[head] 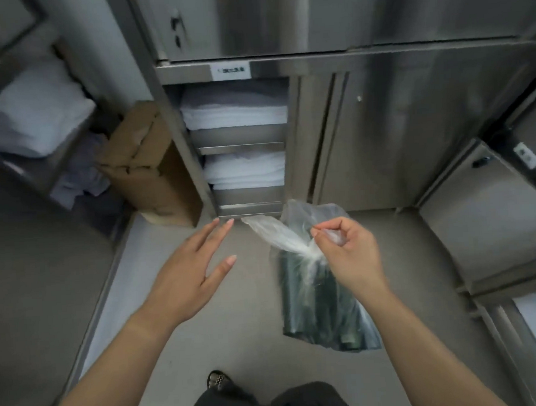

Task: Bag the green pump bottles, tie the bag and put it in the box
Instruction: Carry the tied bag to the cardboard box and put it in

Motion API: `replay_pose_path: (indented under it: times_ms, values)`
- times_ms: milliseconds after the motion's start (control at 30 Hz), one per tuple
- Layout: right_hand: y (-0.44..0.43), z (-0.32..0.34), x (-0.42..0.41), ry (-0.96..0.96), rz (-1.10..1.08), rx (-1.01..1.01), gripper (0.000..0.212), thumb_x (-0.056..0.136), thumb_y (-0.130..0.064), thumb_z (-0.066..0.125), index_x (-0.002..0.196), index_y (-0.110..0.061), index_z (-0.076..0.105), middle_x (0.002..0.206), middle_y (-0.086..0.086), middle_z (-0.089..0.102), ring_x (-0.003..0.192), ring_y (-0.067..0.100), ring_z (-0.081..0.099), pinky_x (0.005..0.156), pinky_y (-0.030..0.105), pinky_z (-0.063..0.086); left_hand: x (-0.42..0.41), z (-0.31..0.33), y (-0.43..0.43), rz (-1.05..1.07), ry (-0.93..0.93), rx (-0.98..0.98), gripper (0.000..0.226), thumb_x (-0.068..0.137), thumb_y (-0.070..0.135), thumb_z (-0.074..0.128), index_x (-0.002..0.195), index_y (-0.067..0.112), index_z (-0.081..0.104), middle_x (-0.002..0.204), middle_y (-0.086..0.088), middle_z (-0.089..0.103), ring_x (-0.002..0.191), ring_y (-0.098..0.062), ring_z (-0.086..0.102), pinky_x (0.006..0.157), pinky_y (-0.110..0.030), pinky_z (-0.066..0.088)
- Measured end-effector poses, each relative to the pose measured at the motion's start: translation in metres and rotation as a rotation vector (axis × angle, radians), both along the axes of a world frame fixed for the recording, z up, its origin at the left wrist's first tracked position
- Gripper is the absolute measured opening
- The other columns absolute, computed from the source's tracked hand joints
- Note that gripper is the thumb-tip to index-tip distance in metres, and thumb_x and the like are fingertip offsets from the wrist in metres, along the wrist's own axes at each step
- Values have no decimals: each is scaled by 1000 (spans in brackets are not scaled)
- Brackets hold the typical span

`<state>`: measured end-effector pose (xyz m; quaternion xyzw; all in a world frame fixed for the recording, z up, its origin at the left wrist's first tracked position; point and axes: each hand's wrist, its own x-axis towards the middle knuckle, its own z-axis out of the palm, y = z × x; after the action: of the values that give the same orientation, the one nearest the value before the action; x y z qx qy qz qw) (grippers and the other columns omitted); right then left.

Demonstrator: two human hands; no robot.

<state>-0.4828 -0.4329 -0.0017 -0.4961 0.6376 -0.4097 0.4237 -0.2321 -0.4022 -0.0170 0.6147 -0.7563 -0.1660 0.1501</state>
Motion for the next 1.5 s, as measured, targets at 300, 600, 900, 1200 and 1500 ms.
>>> replay_pose_path:
  times_ms: [300, 600, 900, 1200, 1500]
  values:
    - [-70, 5, 203, -47, 182, -87, 16, 82, -18, 69, 69, -24, 63, 72, -13, 67, 64, -4, 59, 58, 4, 42, 201, 14, 7, 253, -69, 5, 69, 82, 73, 8, 144, 42, 13, 154, 3, 26, 139, -18, 28, 111, -41, 30]
    - [-152, -1, 318, -42, 350, -77, 15, 82, -16, 69, 70, -23, 64, 71, -13, 67, 60, -10, 57, 57, 2, 41, 305, -3, -29, 454, -102, 63, 67, 84, 68, 19, 144, 38, 19, 151, -3, 32, 136, -22, 34, 108, -46, 34]
    - [-276, -2, 397, -88, 486, -24, 10, 82, -21, 69, 73, -22, 66, 80, -9, 70, 81, 6, 63, 65, 12, 45, 367, 14, -143, 568, -156, 42, 77, 78, 78, 14, 144, 38, 20, 149, -2, 34, 133, -22, 38, 106, -41, 37]
    - [-378, -1, 477, -108, 537, -43, 10, 82, -24, 69, 72, -24, 66, 79, -10, 70, 75, 1, 64, 64, 14, 44, 424, 21, -232, 627, -175, 21, 75, 81, 74, 20, 143, 34, 26, 147, -4, 39, 131, -21, 42, 103, -39, 40]
    - [-466, -9, 571, -111, 486, -22, 8, 82, -20, 69, 75, -17, 67, 77, -1, 71, 69, 8, 62, 61, 13, 48, 525, 10, -348, 552, -158, 8, 72, 80, 69, 25, 144, 36, 23, 148, 0, 36, 130, -20, 40, 102, -37, 38]
